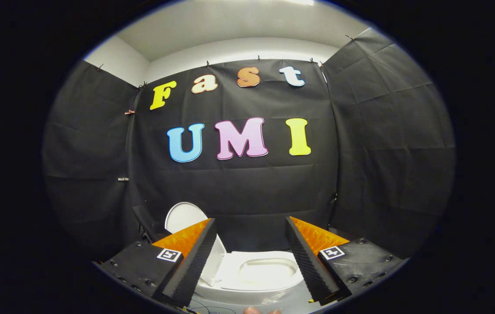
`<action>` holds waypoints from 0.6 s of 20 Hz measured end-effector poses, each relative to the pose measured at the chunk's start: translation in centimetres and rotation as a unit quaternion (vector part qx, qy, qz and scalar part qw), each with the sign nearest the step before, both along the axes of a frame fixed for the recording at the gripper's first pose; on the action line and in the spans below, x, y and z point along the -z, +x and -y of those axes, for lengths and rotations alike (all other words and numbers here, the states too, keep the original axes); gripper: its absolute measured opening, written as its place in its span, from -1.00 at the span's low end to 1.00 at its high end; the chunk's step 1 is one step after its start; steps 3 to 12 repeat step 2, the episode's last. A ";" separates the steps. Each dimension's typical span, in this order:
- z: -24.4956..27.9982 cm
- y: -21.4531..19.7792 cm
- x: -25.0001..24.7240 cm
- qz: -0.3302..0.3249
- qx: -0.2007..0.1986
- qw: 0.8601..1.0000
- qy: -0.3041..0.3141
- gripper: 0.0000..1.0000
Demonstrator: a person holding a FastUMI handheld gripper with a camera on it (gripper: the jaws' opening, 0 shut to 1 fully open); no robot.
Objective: Open the toilet lid.
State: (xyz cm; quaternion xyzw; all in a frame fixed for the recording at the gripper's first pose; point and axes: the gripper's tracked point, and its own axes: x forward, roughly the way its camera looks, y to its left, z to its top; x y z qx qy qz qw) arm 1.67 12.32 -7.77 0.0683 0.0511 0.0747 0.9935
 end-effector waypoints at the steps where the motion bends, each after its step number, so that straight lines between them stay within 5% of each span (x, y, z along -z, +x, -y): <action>1: 0.1 0.0 0.0 -0.001 0.000 1.000 0.000 0.98; 12: 0.0 -0.1 0.0 -0.001 0.000 1.000 0.000 0.98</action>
